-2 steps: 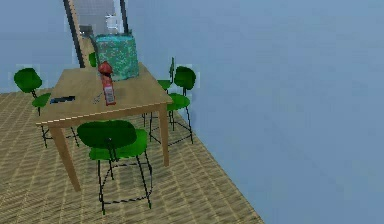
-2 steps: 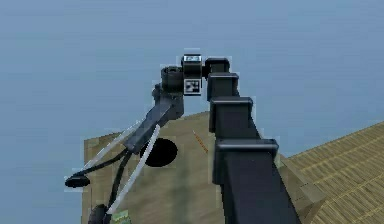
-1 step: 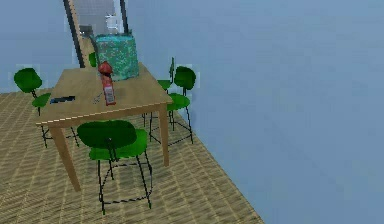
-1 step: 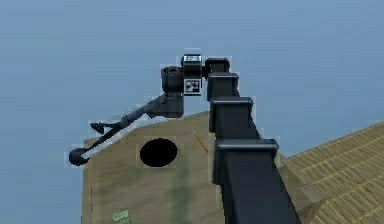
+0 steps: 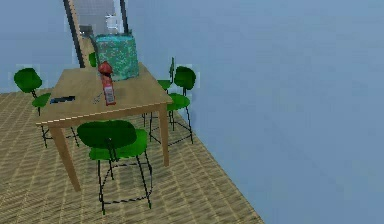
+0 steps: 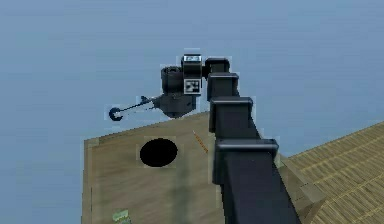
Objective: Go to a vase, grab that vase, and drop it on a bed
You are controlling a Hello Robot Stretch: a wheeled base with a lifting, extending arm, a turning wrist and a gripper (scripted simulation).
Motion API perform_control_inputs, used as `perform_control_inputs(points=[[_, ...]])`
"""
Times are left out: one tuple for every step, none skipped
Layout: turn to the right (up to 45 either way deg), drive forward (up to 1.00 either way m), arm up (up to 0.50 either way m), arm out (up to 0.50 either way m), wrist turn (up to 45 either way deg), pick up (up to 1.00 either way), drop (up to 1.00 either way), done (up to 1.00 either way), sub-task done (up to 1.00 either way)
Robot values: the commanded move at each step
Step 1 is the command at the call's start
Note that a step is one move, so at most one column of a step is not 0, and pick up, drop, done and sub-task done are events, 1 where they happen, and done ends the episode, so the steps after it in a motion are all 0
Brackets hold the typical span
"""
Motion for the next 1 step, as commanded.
perform_control_inputs(points=[[0.0, 0.0, 0.0, 0.0, 12.0, 0.0, 0.0, 0.0, 0.0]])
